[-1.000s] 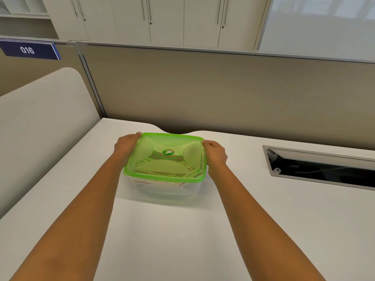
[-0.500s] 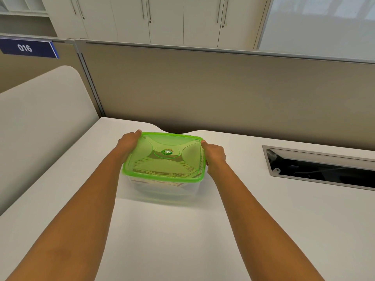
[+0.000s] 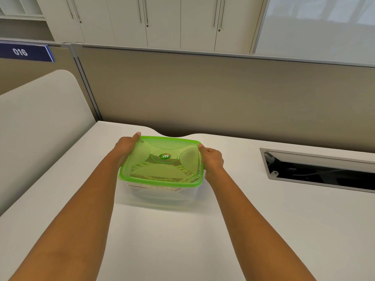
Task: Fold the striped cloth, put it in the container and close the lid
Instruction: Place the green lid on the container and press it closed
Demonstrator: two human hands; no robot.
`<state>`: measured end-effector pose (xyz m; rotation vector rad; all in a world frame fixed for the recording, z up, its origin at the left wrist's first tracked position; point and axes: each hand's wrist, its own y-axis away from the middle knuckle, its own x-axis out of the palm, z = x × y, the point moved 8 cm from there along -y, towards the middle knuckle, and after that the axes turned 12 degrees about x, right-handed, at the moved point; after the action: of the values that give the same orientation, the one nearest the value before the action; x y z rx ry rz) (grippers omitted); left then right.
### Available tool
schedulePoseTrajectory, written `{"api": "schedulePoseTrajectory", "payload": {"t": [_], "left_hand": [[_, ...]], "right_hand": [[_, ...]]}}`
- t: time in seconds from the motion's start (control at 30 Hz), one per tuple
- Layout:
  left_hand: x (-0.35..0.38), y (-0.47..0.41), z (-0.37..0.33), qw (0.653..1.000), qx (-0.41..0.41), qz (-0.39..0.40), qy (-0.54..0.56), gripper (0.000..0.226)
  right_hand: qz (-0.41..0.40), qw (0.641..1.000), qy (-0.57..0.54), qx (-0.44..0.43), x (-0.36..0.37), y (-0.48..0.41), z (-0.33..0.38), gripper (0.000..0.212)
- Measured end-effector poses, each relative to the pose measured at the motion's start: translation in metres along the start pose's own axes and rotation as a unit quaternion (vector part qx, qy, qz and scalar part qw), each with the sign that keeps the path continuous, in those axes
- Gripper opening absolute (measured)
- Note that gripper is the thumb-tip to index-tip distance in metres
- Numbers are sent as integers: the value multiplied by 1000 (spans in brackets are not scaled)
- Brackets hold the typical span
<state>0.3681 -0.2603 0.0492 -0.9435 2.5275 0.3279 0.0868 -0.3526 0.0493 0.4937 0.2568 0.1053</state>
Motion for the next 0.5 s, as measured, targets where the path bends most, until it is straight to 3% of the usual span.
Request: {"api": "schedulePoseTrajectory", "payload": {"t": [0.17,0.5], "left_hand": [[4,-2,3,999,-16,13,25,48],[2,1,-5,999,16,4,-38,52]], "right_hand": [[-20,1000,9,-22,-2,0,2,37],[-42,999,-14,-30,0,5,2,38]]}}
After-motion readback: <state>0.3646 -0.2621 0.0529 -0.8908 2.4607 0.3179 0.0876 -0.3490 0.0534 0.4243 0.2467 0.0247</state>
